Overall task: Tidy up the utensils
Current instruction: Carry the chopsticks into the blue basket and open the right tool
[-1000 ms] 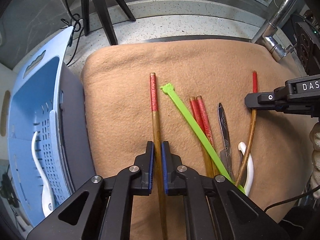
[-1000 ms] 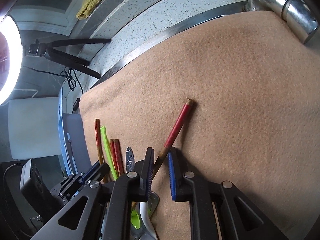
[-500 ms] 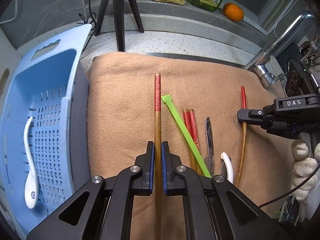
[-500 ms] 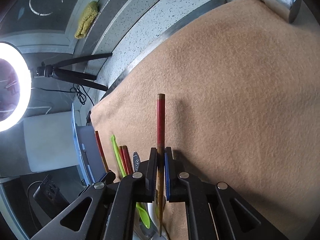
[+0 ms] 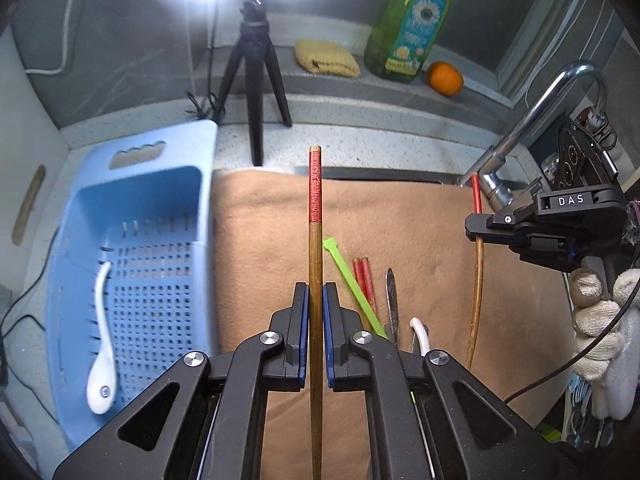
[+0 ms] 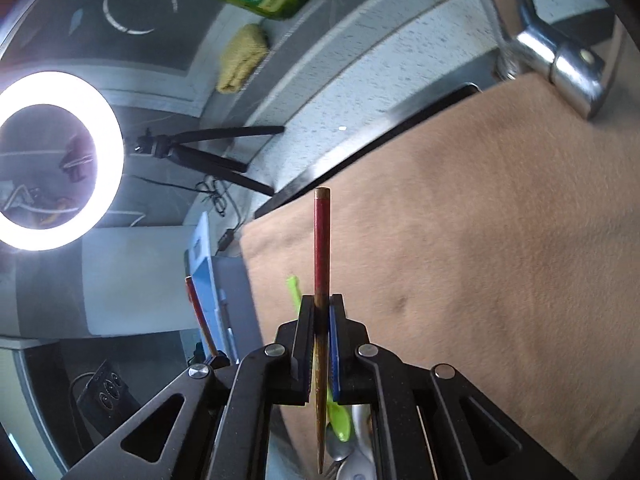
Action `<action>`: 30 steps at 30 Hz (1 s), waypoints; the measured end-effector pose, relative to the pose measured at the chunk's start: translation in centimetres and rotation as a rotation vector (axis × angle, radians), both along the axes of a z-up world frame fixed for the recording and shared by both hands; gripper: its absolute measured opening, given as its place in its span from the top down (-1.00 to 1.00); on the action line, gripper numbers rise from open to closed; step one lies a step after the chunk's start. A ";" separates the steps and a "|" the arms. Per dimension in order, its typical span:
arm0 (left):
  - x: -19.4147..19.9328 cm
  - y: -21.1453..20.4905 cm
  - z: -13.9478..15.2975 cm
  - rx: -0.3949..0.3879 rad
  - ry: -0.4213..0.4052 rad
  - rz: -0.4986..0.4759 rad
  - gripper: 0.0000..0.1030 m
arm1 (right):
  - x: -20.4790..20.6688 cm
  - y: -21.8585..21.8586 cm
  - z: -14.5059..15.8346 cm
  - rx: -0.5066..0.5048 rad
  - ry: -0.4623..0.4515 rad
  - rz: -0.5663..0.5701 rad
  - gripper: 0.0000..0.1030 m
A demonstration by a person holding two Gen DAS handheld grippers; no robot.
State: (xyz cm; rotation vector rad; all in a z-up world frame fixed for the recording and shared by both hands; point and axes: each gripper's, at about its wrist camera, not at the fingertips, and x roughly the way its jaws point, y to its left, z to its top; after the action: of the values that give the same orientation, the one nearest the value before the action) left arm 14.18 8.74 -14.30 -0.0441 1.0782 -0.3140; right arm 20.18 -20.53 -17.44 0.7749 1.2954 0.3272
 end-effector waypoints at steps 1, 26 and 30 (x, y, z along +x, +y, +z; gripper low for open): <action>-0.3 0.9 0.6 -0.002 -0.012 0.010 0.90 | 0.0 0.6 0.6 0.002 -0.012 0.016 0.88; 0.8 15.1 -0.5 -0.105 -0.038 0.227 0.90 | 1.8 25.2 3.3 -0.139 -0.199 0.316 0.88; 1.1 15.7 -1.2 -0.113 -0.024 0.222 0.90 | 2.2 26.8 1.8 -0.166 -0.178 0.353 0.88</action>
State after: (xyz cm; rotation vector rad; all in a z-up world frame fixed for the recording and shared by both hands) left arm 15.29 24.40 -15.54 -0.2589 1.0204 -0.1745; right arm 22.43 6.28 -15.64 0.3654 1.2697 0.5509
